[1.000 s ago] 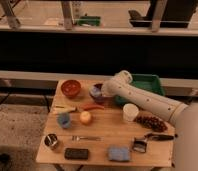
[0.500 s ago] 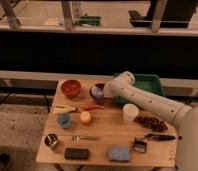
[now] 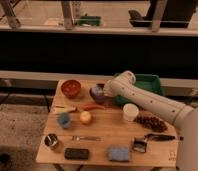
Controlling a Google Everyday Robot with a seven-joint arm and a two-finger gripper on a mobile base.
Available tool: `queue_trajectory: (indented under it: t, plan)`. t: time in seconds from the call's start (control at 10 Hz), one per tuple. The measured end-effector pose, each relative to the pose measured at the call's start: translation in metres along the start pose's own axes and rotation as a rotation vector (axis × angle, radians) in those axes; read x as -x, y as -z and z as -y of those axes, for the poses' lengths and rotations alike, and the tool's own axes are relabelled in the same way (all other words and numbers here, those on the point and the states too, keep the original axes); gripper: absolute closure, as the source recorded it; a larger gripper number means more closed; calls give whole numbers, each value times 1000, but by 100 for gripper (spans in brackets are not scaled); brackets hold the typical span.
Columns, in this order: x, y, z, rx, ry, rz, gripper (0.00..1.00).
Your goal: Wipe purple bowl with towel
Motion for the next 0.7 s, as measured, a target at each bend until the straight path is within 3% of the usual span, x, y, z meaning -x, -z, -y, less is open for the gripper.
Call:
queue_trajectory:
  t: [0.4,0.7]
  plan:
    - [1,2,5,-9,-29,6,22]
    - [5,4,7,-13,-34,16,20]
